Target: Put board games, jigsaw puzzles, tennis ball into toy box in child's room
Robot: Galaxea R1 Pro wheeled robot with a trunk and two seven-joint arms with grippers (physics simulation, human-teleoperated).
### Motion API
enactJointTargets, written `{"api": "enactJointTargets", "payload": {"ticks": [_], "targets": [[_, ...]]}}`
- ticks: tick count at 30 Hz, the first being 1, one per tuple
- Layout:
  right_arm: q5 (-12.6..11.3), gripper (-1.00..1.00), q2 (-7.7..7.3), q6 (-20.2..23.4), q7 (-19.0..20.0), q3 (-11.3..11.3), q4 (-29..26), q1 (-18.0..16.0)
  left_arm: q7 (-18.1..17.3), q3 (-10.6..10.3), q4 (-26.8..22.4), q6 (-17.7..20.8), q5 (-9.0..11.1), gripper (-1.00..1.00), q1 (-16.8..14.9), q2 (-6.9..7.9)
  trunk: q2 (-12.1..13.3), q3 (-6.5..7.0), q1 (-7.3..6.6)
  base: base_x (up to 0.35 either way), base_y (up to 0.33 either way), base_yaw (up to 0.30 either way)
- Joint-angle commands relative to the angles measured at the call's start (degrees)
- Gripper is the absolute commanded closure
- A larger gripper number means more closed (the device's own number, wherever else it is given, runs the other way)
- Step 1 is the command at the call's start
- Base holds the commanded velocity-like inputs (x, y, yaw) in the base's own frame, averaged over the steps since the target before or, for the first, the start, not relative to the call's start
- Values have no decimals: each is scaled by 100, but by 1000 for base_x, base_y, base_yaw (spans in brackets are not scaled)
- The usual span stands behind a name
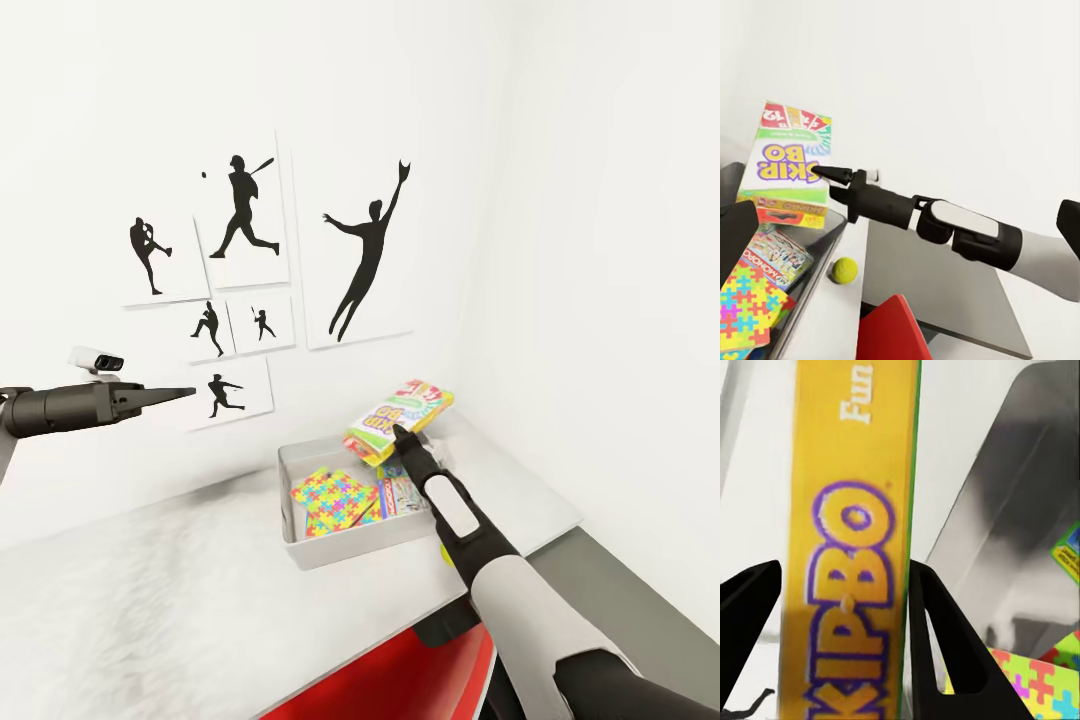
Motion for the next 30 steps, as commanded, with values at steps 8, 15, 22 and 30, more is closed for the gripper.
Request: {"api": "enactJointTargets", "payload": {"ticks": [8,15,22,30], "targets": [[-463,100,0,-23,-315,62,-5,0,-16,-2,-1,60,5,-100,-5,3,-14,-13,4,0,0,0],[-485,100,0,-3,-1072,154,-28,9,-17,-2,8,60,5,-100,-5,3,-14,-13,4,0,0,0],[-501,100,0,55,-1253,318,-58,9,-21,-2,24,60,5,-100,-5,3,-14,-13,4,0,0,0],[-891,100,0,357,-1223,454,-65,6,-15,-2,26,60,11,-100,-5,3,-14,-13,4,0,0,0]]}}
